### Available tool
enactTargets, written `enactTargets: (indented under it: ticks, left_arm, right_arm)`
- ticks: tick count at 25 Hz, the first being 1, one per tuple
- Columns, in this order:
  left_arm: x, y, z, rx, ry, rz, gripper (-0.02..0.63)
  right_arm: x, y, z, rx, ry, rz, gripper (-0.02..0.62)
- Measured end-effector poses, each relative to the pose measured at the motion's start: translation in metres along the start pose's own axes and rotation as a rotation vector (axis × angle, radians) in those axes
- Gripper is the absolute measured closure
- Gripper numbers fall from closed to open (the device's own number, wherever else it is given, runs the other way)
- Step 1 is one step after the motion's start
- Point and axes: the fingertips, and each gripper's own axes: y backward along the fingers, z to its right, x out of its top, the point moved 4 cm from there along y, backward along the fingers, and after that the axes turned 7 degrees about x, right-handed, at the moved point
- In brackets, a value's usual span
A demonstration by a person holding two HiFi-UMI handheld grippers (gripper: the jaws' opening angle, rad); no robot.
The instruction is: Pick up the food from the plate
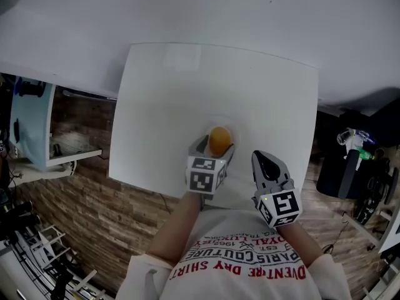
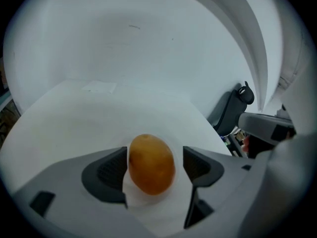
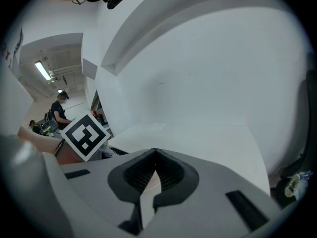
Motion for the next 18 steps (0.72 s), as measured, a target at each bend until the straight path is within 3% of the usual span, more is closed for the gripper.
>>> enactTargets:
  ticks: [10, 15, 18]
  left_arm:
    - [0.001, -0.029, 0.001, -0.003, -0.033, -0.065, 0.273]
    - [-0.007, -0.037, 0.009, -0.025, -0.111, -0.111, 0.264]
    - [-0.012, -0.040, 0.013, -0.035, -0.097, -0.120, 0.261]
  right_arm:
    - [-0.003, -0.007, 0.019, -0.010, -0.041, -0.016, 0.586]
    - [-0.003, -0.007, 0.027, -0.024, -0.064, -0.018, 0.586]
    - [-0.001, -0.004, 0.030, -0.030, -0.070, -0.013, 0.586]
